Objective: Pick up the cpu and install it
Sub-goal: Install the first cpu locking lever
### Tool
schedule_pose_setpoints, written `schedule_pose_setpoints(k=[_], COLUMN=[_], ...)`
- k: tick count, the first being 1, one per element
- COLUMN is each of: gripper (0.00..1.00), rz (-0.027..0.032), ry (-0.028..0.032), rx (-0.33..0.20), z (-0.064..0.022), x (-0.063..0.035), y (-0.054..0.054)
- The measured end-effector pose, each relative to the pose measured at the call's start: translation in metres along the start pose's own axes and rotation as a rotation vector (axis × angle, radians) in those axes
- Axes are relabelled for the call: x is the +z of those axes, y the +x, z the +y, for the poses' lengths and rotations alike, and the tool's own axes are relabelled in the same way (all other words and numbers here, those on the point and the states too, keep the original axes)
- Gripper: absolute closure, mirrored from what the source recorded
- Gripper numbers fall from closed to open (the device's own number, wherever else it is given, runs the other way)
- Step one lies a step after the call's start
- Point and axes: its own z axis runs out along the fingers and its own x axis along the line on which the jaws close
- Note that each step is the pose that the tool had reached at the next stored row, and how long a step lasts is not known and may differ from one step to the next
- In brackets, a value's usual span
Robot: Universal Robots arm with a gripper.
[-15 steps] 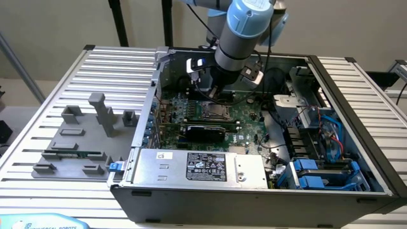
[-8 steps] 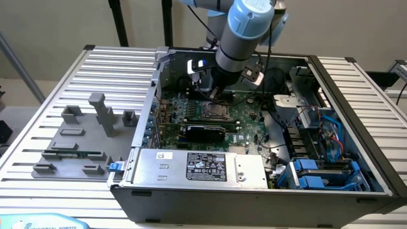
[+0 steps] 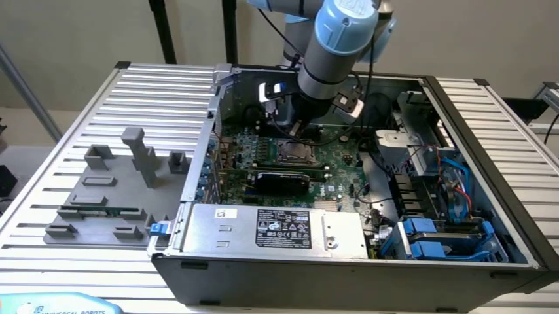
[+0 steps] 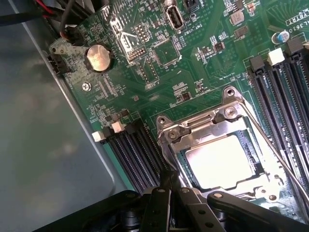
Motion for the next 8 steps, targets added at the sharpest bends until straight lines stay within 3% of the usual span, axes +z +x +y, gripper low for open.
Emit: schedule_pose_setpoints(k=[8], gripper=[0.89], rz=[-0.0045], ry=[-0.0014], rx=[-0.002], z=[0.0045], x=[0.0001], y=[0.0022])
